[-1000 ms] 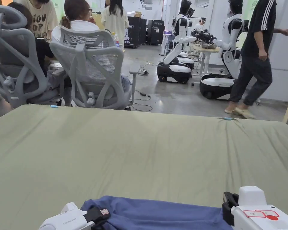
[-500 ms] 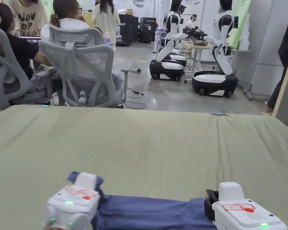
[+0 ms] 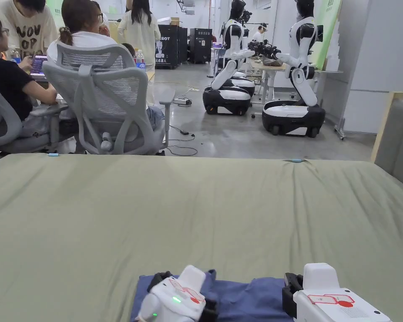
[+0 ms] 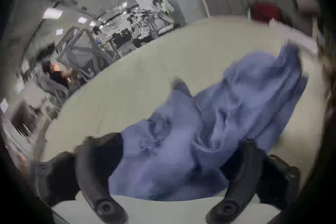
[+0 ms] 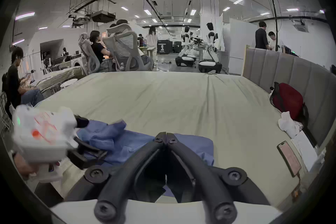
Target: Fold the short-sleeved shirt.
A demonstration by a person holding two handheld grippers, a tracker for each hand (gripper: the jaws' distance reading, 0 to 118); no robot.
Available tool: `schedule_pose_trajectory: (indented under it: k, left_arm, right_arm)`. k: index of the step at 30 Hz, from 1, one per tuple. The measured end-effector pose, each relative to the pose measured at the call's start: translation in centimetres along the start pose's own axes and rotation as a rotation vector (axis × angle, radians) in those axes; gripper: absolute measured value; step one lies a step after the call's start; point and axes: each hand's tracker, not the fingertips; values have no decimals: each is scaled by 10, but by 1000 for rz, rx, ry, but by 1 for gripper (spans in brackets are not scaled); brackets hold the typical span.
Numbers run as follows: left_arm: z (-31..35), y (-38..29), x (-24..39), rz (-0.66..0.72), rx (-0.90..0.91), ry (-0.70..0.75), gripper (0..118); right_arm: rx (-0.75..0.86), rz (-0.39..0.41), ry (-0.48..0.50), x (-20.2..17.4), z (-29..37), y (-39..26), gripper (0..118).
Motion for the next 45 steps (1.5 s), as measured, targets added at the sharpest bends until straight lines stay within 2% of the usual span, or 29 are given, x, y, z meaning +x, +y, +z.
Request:
schedule_pose_trajectory:
  k: [1,3,4,5,6,7,9,18,23,28,32,33,34,35,36,37,38,39,41,42,45]
  left_arm:
    - [13,6,-16,147,83,-100,97]
    - [23,8,-50,438,115,-217,99]
    - [22,7,-63,540,117,-237,99]
    - [21,6,-70,568,115,-204,96]
    - [18,4,-78,594,110,-171,84]
    - [13,2,-83,592,78,-127,67]
    - [-1,-1,-78,584,6,-120,0]
    - [-41,-10,-15,612,-154,-314,0]
    - [-47,-3,5,587,-154,-318,0]
    - [-19,-1,-34,595,-73,-252,0]
    - [16,-23,-95,715,2,-155,0]
    - [21,-33,-108,757,8,-154,4]
    - [25,-44,-120,811,10,-168,21]
    - [27,-54,-129,852,11,-183,50]
    - [28,-64,-137,885,7,-196,89]
    - [28,-74,-142,923,9,-186,107]
    - [27,-82,-144,978,26,-180,111]
    - [26,-90,-147,1049,40,-190,108]
    - [11,-107,-149,1288,26,-312,105]
    - [3,-114,-146,1356,15,-389,104]
    - [-21,-119,-126,1389,81,-525,104]
  right_arm:
    - [-3,-4,6,0,0,0,0]
    - [-1,-18,21,-1,-1,-2,0]
    - [0,-23,23,-2,-1,-5,0]
    - [-3,-23,25,-3,-3,-7,0]
    - [-8,-23,25,-4,-5,-9,0]
    - [-14,-21,22,-4,-6,-12,0]
    - [-25,-16,17,-4,-7,-16,0]
    - [-34,-3,10,0,-4,-15,0]
    - [-31,-2,4,3,-2,-13,0]
    - [-28,11,12,-2,-2,-9,0]
    - [-20,22,33,-14,-2,-3,0]
    - [-19,24,36,-17,-3,-2,0]
    - [-18,22,43,-18,-4,-2,0]
    - [-16,19,49,-20,-4,-2,0]
    - [-16,19,52,-22,-4,-2,0]
    - [-15,20,52,-24,-4,-3,0]
    - [-16,21,54,-24,-5,-3,0]
    - [-17,20,54,-24,-6,-3,0]
    - [-21,19,52,-24,-6,-4,0]
    - [-23,19,50,-23,-6,-4,0]
    - [-26,17,38,-18,-4,-5,0]
